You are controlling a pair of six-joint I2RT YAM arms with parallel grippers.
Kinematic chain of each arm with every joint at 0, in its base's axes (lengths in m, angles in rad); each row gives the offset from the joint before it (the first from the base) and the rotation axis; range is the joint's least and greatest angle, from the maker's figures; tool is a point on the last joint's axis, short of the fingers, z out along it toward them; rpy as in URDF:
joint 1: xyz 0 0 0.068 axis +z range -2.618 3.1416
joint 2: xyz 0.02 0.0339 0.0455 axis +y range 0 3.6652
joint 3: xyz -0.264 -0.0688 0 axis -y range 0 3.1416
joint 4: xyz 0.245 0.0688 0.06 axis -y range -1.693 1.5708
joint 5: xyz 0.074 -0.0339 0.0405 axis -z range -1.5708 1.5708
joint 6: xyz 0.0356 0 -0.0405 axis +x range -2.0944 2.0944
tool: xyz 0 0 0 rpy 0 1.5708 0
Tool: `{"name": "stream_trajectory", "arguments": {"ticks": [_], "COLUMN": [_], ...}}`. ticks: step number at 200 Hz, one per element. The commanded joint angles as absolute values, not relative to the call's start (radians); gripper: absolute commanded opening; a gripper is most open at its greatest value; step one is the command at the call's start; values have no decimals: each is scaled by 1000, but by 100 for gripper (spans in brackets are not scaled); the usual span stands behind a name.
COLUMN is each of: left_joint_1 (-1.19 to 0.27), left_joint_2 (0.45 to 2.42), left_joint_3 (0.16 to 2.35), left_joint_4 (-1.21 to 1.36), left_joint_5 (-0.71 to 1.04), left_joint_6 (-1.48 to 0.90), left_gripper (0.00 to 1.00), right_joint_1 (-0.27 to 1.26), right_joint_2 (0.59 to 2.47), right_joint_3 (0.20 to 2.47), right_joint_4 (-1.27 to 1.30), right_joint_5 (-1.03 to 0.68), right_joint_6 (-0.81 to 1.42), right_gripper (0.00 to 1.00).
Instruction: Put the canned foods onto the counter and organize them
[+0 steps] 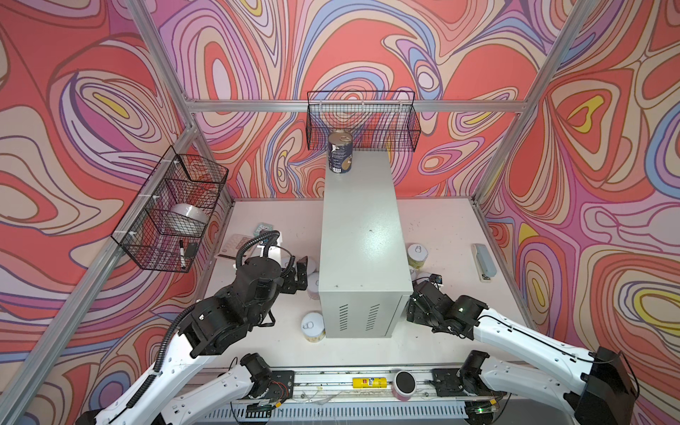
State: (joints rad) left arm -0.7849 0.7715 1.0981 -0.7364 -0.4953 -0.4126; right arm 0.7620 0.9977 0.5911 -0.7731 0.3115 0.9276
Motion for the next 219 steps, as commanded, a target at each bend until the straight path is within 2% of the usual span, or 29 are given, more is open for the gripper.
{"name": "stream_trajectory", "arguments": {"ticks": [1, 67, 125, 219], "left_joint_1": [-787, -770, -611, -577], "left_joint_2": [757, 697, 682, 758], "left_joint_3": [1060, 955, 889, 891], "left_joint_4": [-676, -606, -584, -542], "left_joint_5": [-503, -518, -343, -284], "left_joint_6": [-437, -462, -521, -507], "left_gripper": [99, 99, 98, 98], "right_joint_1": [766, 766, 766, 766], "right_joint_2": [977, 1054, 1089, 1106], "right_joint_3": [548, 524, 511, 467], "right_joint_4": [-694, -578, -539, -536], "right_joint_5": [402, 514, 528, 516], "right_joint_6": [970, 966, 979, 1055], "right_gripper": [88, 94, 92, 89]}}
